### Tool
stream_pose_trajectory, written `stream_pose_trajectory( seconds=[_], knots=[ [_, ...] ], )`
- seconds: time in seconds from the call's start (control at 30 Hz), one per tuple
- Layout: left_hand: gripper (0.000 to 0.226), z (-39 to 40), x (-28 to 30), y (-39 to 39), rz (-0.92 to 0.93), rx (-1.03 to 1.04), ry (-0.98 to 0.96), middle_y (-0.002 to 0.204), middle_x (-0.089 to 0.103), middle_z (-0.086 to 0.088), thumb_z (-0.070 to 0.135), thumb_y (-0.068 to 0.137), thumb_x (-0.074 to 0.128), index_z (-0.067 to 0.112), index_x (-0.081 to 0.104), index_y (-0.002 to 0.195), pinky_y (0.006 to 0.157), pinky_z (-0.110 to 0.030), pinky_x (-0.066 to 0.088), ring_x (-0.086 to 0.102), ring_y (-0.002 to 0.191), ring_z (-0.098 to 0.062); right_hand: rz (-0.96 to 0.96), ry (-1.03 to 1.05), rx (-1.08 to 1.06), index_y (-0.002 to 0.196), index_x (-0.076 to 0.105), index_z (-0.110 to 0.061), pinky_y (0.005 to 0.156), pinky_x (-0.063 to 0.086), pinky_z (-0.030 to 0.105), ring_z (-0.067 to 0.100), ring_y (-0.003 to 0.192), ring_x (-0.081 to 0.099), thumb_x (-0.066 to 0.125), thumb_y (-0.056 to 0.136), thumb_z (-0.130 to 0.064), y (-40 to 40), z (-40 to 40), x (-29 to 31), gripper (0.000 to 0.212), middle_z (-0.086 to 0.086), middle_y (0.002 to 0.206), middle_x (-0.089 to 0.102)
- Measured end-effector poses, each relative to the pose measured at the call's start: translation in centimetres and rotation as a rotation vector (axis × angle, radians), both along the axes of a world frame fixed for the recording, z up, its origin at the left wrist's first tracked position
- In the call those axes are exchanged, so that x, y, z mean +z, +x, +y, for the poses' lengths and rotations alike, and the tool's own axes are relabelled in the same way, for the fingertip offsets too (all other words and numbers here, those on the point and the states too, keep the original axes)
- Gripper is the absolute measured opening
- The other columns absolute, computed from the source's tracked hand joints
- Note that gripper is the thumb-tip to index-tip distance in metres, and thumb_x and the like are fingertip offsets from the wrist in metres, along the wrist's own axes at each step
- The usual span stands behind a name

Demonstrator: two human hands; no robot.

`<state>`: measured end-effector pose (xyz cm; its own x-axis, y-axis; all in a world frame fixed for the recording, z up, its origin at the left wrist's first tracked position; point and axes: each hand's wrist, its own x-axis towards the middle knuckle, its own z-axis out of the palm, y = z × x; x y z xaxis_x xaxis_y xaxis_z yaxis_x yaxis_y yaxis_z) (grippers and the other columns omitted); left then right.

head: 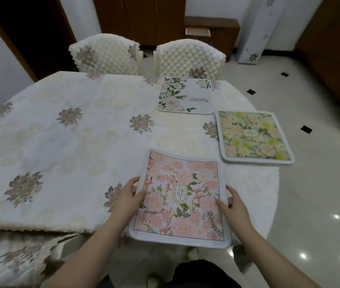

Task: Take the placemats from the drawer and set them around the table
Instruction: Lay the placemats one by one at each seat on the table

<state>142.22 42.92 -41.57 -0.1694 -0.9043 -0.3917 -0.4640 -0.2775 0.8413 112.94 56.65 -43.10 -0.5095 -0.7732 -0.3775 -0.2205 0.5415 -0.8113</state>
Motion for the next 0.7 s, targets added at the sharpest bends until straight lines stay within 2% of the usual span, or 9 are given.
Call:
stream_pose_trajectory(
  seconds=[0.03, 0.13, 0.3, 0.4, 0.5, 0.63, 0.7],
  knots=[
    [0.041, -0.4, -0.2, -0.7, 0.012, -0.003, 0.027, 0.094, 0.070, 0.014, 0.025, 0.095, 0.063, 0.030, 0.046, 0.132, 0.063, -0.027, 0.060, 0.072, 0.073, -0.004, 0.010, 0.003, -0.006, 0.145, 0.034, -0.031, 0.059, 0.048, 0.015, 0.006, 0.084, 0.068, 0.063, 0.094, -0.030, -0.4, -0.1, 0.0, 0.059, -0.003, 0.107, 0.070],
    [0.038, -1.4, -0.6, -2.3, 0.039, 0.015, 0.105, 0.096, 0.072, 0.008, 0.021, 0.095, 0.064, 0.025, 0.049, 0.130, 0.073, -0.044, 0.061, 0.075, 0.078, -0.016, 0.068, 0.008, -0.016, 0.144, 0.036, -0.028, 0.056, 0.044, 0.015, 0.003, 0.078, 0.062, 0.063, 0.094, -0.027, -1.3, -0.6, -0.2, 0.057, -0.012, 0.095, 0.061],
    [0.032, -2.8, -1.0, -3.8, 0.035, 0.073, 0.129, 0.095, 0.072, 0.005, 0.008, 0.095, 0.063, 0.019, 0.051, 0.123, 0.056, -0.026, 0.058, 0.074, 0.072, -0.011, 0.061, 0.006, -0.007, 0.143, 0.040, -0.026, 0.056, 0.043, 0.016, 0.005, 0.079, 0.061, 0.064, 0.093, -0.026, -2.6, -2.1, -1.2, 0.056, -0.007, 0.097, 0.060],
    [0.031, -3.4, -1.1, -4.1, 0.018, 0.119, 0.124, 0.095, 0.071, 0.004, 0.005, 0.094, 0.062, 0.018, 0.052, 0.120, 0.054, -0.024, 0.055, 0.072, 0.074, -0.012, 0.049, 0.003, 0.020, 0.142, 0.041, -0.029, 0.057, 0.044, 0.016, 0.005, 0.079, 0.061, 0.065, 0.093, -0.028, -3.2, -3.1, -1.8, 0.055, -0.008, 0.098, 0.061],
    [0.029, -3.9, -1.2, -4.2, -0.015, 0.136, 0.122, 0.102, 0.069, 0.001, 0.007, 0.092, 0.063, 0.018, 0.055, 0.118, 0.064, -0.029, 0.055, 0.070, 0.087, -0.018, 0.037, 0.006, 0.054, 0.141, 0.041, -0.030, 0.059, 0.045, 0.014, 0.002, 0.082, 0.062, 0.064, 0.093, -0.027, -3.7, -3.9, -2.2, 0.053, -0.011, 0.098, 0.062],
    [0.022, -4.4, -2.1, -3.7, -0.110, 0.167, 0.067, 0.105, 0.070, -0.004, 0.011, 0.092, 0.064, 0.014, 0.066, 0.114, 0.075, -0.037, 0.056, 0.067, 0.092, -0.022, 0.067, -0.001, 0.112, 0.133, 0.041, -0.036, 0.064, 0.046, 0.011, -0.004, 0.085, 0.060, 0.065, 0.093, -0.027, -4.2, -4.5, -2.5, 0.047, -0.019, 0.100, 0.060],
    [0.016, -4.7, -2.3, -3.3, -0.173, 0.156, 0.044, 0.100, 0.071, -0.003, 0.013, 0.093, 0.064, 0.016, 0.069, 0.108, 0.083, -0.041, 0.057, 0.068, 0.091, -0.024, 0.107, 0.008, 0.117, 0.131, 0.045, -0.038, 0.072, 0.051, 0.019, -0.001, 0.088, 0.060, 0.067, 0.091, -0.031, -4.6, -4.7, -3.1, 0.046, -0.011, 0.106, 0.060]
  ],
)
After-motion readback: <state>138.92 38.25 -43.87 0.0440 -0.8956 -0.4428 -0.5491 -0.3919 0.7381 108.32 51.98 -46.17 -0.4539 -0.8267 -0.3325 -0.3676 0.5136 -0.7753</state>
